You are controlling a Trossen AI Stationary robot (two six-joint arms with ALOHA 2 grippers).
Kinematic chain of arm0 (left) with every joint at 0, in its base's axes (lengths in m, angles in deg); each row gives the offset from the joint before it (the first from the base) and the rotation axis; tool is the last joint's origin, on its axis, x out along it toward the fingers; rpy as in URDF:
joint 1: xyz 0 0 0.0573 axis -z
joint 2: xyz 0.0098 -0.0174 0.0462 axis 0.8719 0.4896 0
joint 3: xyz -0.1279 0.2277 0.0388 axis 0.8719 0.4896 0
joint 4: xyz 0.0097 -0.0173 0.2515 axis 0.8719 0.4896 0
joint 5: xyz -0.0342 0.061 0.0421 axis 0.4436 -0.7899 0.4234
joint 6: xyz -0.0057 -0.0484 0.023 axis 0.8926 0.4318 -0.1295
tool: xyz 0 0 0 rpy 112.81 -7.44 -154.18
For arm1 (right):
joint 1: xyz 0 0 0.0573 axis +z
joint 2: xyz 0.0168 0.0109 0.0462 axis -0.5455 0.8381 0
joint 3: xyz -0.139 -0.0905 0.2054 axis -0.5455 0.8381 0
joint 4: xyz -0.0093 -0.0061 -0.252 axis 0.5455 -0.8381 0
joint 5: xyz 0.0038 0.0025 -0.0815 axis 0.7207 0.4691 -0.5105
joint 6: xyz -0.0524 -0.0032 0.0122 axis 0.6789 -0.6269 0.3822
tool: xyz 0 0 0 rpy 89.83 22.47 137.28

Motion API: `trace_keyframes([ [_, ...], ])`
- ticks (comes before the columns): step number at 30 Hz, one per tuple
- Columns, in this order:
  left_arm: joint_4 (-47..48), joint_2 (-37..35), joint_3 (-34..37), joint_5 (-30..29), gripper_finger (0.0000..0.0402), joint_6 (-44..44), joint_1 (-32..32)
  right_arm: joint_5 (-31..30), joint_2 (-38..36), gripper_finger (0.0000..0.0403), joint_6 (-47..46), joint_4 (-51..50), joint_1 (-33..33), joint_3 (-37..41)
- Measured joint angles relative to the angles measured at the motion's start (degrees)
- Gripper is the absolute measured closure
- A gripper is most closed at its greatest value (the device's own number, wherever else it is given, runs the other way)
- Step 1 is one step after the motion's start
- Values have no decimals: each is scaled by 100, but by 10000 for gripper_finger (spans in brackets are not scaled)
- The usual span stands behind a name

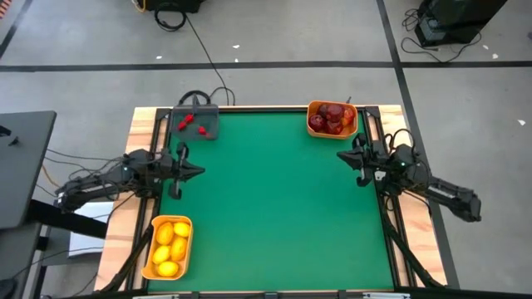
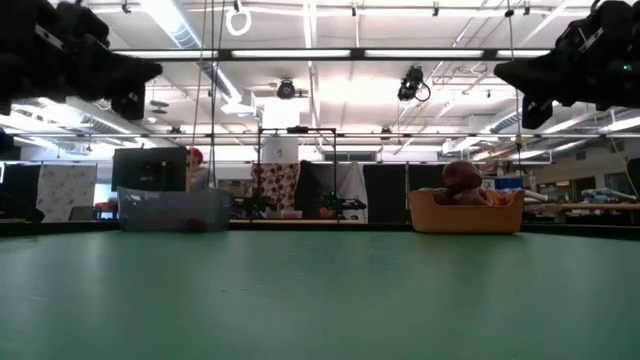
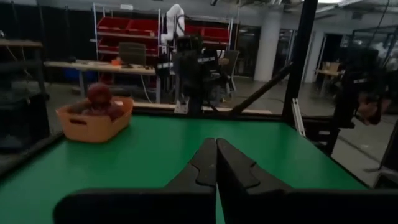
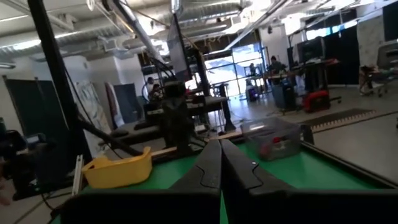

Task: Sort produce into baskets
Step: Return to Home Position

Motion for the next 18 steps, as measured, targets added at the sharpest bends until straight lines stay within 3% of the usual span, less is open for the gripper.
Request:
trace_keyframes([
  [6, -316, 15, 322, -16, 394, 182, 0, 486, 0, 396, -131, -2, -189, 0],
  [13, -429, 17, 324, -23, 393, -138, 0, 458, 0, 390, -49, -281, -354, 0],
  [18, -429, 26, 324, -379, 392, -173, 0, 696, 5, 385, -278, -785, -336, 0],
])
